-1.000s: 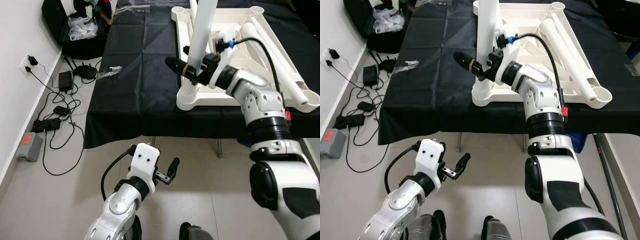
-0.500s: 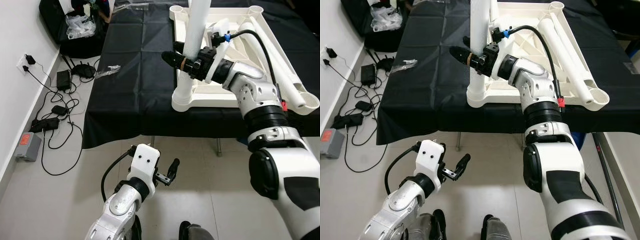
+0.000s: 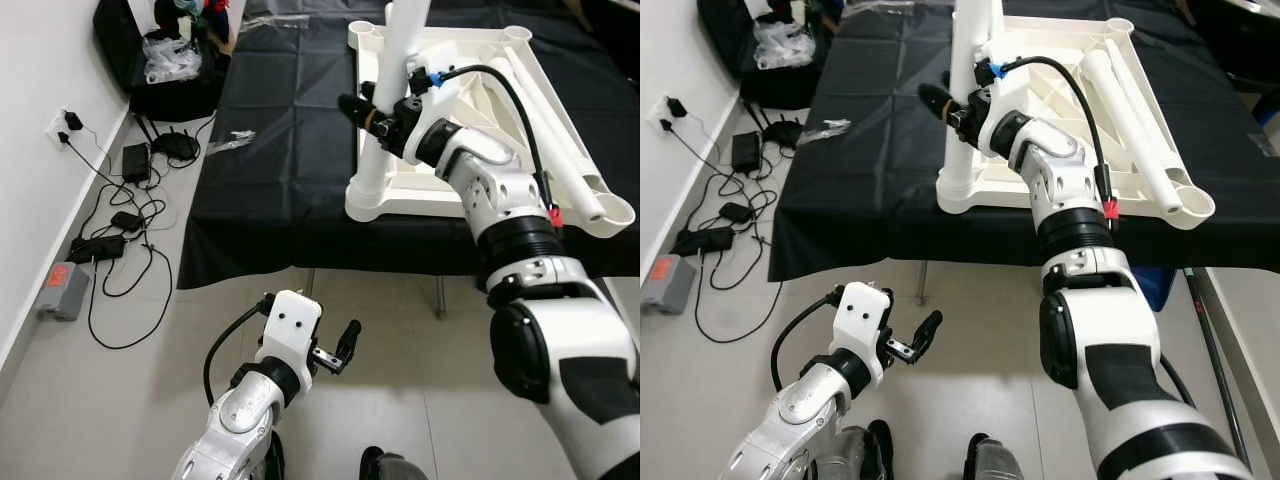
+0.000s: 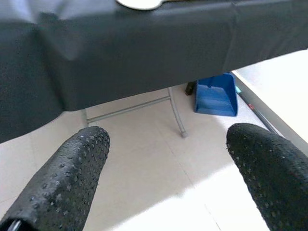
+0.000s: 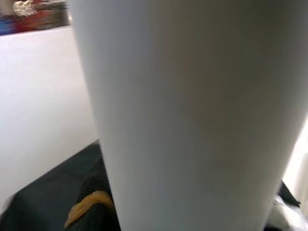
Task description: Building children table
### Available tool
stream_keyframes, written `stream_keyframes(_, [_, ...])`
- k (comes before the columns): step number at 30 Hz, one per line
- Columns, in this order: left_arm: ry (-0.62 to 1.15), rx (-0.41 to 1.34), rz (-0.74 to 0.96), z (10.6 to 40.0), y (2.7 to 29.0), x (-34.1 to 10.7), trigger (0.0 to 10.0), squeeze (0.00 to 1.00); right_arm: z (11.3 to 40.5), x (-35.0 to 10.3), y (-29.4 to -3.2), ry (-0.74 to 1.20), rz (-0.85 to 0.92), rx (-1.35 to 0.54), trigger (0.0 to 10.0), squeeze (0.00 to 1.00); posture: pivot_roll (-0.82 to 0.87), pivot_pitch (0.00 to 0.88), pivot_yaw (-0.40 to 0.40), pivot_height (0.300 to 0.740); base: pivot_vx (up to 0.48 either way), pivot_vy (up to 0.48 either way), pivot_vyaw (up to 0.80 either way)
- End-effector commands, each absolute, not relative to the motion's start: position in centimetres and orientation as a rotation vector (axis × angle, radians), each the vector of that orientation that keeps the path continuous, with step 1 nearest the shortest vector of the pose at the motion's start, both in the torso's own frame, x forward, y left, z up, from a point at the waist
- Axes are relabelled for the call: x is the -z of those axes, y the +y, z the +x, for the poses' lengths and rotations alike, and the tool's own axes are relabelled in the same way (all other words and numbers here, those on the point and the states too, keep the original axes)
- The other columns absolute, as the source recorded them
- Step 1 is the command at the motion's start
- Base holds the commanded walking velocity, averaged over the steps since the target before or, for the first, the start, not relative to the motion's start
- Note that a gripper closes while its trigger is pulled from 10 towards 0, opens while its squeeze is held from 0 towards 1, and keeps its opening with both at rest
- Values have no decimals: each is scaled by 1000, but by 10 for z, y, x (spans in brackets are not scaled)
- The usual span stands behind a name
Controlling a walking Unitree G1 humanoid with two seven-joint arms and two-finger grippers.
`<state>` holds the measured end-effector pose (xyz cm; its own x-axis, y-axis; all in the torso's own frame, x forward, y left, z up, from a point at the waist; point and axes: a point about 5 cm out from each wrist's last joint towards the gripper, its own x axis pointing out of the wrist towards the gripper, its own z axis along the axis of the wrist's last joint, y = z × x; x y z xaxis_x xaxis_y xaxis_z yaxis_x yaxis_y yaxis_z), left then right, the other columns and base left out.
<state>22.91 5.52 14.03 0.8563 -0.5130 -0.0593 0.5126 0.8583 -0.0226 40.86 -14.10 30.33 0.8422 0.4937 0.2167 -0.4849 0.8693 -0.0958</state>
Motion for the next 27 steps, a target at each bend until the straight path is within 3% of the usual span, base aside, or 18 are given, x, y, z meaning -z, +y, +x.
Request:
stream_keyframes(1, [72,541,1,227,55,-139,10000,0,409,-287,-162,-175,-17,-264,0,0,160,222,-38,740,0,0,0])
stream_keyframes(2, [72,541,1,227,55,-139,10000,0,409,-287,-162,-175,-17,-264,0,0,160,222,-38,740,0,0,0])
stream_keyframes(3, [72,543,2,227,55,-139,10000,0,407,-286,-165,-173,-4,-149,0,0,158,227,-34,740,0,0,0])
stream_keyframes(5, [72,543,2,227,55,-139,10000,0,407,-286,-165,-173,-4,-149,0,0,158,227,-34,740,0,0,0])
stream_keyframes(11, [71,541,5,228,56,-140,10000,0,393,-288,-155,-264,145,243,0,0,159,237,-36,740,0,0,0])
stream_keyframes(15, [71,539,5,228,57,-140,10000,0,391,-288,-140,-270,175,253,0,0,163,238,-38,740,0,0,0])
stream_keyframes(16, [71,537,4,228,57,-140,10000,0,392,-286,-124,-252,194,181,10000,0,162,241,-38,740,0,0,0])
stream_keyframes(21, [75,536,1,228,57,-139,10000,0,391,-287,-98,-244,217,-27,10000,0,155,242,-39,740,0,0,0])
stream_keyframes(22, [75,535,1,228,56,-139,10000,0,390,-288,-96,-249,223,-69,10000,1000,155,242,-39,740,0,0,0])
stream_keyframes(25, [76,535,0,228,56,-139,10000,0,390,-289,-99,-254,209,-92,10000,1000,156,243,-41,740,0,0,0])
stream_keyframes(26, [76,534,0,228,56,-139,10000,0,391,-293,-108,-262,184,-120,10000,192,156,243,-41,740,0,0,0])
stream_keyframes(27, [76,534,0,228,56,-139,10000,0,391,-293,-108,-262,184,-120,10000,192,156,243,-41,740,0,0,0])
